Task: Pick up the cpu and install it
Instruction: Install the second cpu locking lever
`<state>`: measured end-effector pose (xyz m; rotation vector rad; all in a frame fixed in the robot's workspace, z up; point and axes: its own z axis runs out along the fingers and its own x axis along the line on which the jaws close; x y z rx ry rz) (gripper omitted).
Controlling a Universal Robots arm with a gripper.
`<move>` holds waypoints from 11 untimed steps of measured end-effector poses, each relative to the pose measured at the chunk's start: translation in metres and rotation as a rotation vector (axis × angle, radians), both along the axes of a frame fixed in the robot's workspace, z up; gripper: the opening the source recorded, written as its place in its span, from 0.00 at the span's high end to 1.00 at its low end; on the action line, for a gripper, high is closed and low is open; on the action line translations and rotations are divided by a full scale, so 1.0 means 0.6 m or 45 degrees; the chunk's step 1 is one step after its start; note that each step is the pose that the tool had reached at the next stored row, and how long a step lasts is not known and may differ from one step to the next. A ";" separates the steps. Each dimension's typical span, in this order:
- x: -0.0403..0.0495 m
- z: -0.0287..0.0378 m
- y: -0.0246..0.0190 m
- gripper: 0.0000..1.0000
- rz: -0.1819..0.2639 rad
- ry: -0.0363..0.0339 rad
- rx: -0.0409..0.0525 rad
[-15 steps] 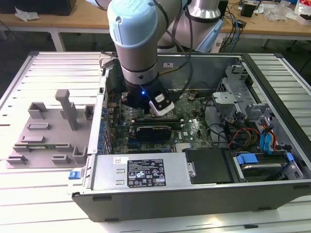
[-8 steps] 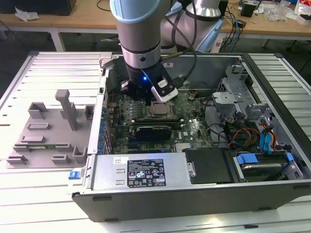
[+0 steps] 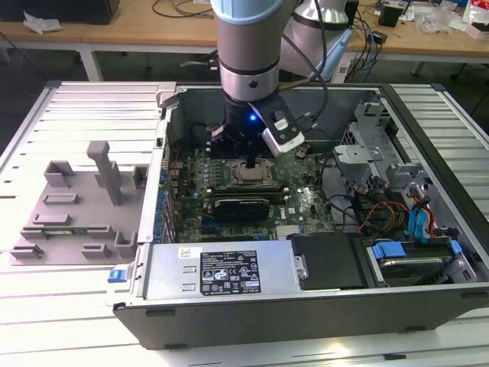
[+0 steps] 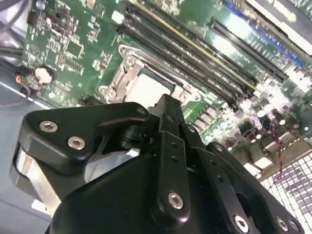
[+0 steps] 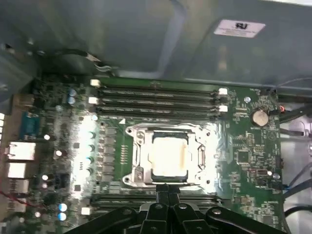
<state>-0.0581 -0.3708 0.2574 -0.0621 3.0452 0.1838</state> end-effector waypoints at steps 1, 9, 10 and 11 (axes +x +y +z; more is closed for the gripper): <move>0.007 -0.001 0.0060 0.89 0.000 0.0168 -0.035; 0.035 -0.009 0.0517 0.89 0.000 0.0488 -0.095; 0.035 -0.009 0.0519 0.89 0.000 0.0487 -0.095; 0.035 -0.009 0.0520 0.89 0.000 0.0486 -0.095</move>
